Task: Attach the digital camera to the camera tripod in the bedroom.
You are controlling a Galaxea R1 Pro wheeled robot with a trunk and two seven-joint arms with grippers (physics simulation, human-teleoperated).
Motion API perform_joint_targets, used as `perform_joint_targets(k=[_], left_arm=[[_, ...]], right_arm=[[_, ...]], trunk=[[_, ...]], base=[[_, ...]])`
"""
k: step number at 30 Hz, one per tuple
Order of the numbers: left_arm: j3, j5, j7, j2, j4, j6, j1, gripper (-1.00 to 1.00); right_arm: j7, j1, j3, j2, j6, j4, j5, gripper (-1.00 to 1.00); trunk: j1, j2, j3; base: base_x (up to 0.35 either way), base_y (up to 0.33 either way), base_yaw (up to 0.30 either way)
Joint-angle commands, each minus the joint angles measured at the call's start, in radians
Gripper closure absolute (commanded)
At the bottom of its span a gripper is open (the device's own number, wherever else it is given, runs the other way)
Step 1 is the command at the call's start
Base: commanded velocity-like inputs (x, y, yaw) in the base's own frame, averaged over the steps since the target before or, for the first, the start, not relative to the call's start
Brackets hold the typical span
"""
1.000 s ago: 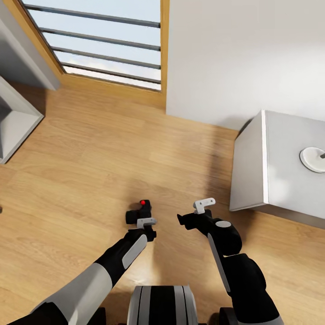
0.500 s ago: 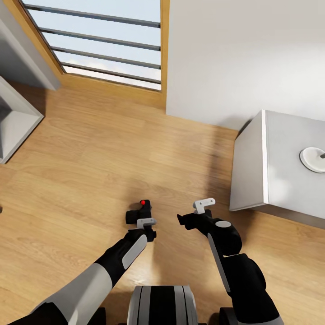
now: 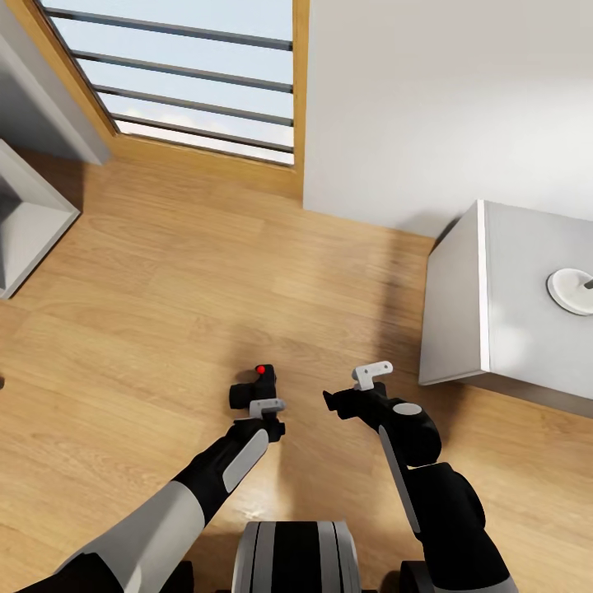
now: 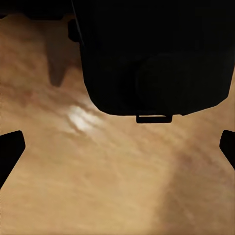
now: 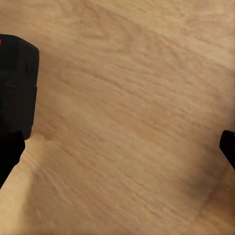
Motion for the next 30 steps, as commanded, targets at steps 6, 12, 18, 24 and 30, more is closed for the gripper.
perform_joint_targets(k=[6,12,18,24,30], left_arm=[[-0.005,0.009,0.009,0.001,-0.001,-0.004,0.001,-1.00],[-0.006,0.009,0.008,0.001,-0.001,-0.015,0.002,-1.00],[-0.006,0.009,0.007,0.002,-0.001,-0.034,0.003,-1.00],[-0.007,0.004,0.007,0.002,-0.001,-0.050,0.003,-1.00],[-0.006,-0.018,0.007,0.002,-0.001,-0.055,0.004,-1.00]], right_arm=[[0.009,0.000,-0.001,0.000,0.005,-0.001,0.011,-1.00],[0.009,0.000,-0.001,0.000,0.006,-0.001,0.011,-1.00],[0.009,0.000,-0.001,0.000,0.005,-0.001,0.011,-1.00],[0.009,0.000,0.000,0.000,0.005,-0.001,0.011,-1.00],[0.009,0.000,0.000,0.000,0.005,-0.001,0.012,-1.00]], trunk=[[0.000,0.000,-0.001],[0.000,0.000,-0.001],[0.000,0.000,-0.001],[0.000,0.000,-0.001],[0.000,0.000,-0.001]], base=[[0.000,0.000,0.000],[0.000,0.000,0.000],[0.000,0.000,0.000],[0.004,0.000,0.000],[0.026,0.000,0.000]])
